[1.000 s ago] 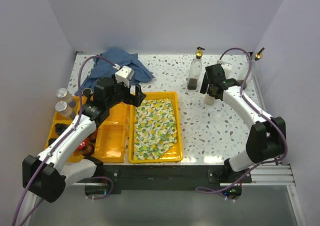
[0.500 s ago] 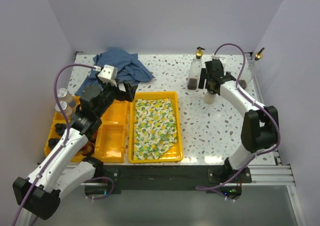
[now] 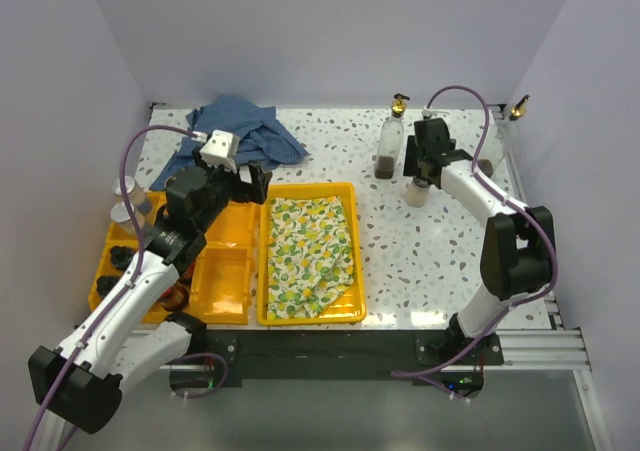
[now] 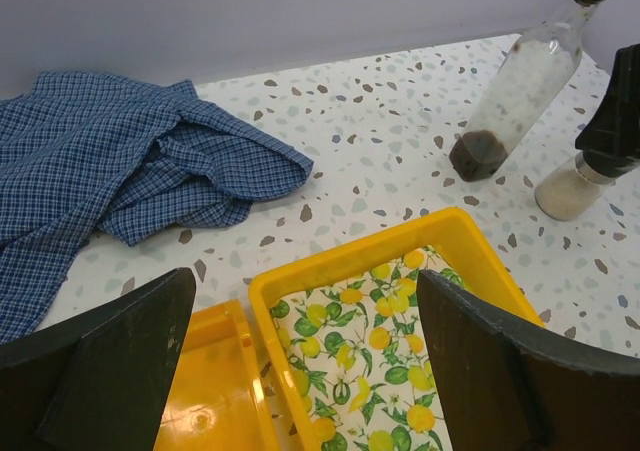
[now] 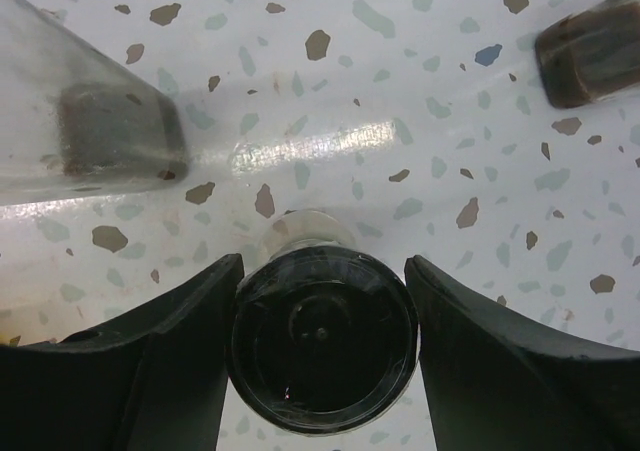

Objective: Organize the condiment bottles
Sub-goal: Pick up the bottle from the center of the board, then place the bottle at the center of the board.

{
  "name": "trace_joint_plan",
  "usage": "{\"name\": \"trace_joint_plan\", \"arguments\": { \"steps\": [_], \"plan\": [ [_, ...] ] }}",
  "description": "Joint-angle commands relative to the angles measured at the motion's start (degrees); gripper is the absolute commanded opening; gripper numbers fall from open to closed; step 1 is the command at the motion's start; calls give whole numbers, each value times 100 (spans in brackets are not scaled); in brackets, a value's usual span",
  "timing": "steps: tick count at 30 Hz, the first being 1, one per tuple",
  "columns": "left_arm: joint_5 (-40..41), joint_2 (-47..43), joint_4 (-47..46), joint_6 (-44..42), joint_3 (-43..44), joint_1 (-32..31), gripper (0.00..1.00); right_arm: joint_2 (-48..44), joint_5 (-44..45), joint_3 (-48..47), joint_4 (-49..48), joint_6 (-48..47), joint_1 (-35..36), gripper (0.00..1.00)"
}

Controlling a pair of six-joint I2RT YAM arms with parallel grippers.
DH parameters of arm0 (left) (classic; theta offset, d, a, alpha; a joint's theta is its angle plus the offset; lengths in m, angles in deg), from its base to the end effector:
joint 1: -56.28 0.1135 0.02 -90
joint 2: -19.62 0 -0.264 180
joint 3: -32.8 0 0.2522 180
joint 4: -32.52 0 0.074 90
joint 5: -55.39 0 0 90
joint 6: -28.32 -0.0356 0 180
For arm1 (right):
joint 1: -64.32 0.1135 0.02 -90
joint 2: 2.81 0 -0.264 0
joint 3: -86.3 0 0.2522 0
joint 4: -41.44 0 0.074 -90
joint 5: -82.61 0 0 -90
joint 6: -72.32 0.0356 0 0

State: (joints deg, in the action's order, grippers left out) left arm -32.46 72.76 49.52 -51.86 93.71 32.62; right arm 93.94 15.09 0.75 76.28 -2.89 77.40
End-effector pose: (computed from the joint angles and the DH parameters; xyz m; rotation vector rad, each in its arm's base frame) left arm 0.2017 -0.0869 0.3412 0.1829 1.7386 -0.3969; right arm 0.3660 0.0711 0.2497 0.2189 2.2981 -0.2202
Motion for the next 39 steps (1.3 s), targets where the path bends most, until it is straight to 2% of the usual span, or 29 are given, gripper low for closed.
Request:
{"name": "trace_joint_plan", "arguments": {
  "steps": [1,7,17,22,25,31,35,39],
  "plan": [
    [338,-217,-148,-112,145,11,97,-411,-489,234,-25,15,10,60],
    [233,-208,-114,-112,171,11,96,-1263,-631,991,238,331,317,55],
    [207,-234,-96,-148,145,2,96,-2274,-157,1677,923,736,1907,54],
    [66,-243,-140,-183,101,2,96,-2520,72,2028,1047,1148,2532,61],
    [48,-156,-131,-191,101,2,96,-2494,178,2125,1100,1246,2585,67],
    [-127,-33,-140,-183,74,-16,97,-2766,169,1985,1275,1159,2585,83],
    [-504,152,-70,-192,214,-33,98,-3135,20,1581,1617,1026,2586,99],
    [-909,442,-43,62,513,-138,96,-3889,-349,1299,1742,869,2594,99]
  ]
}}
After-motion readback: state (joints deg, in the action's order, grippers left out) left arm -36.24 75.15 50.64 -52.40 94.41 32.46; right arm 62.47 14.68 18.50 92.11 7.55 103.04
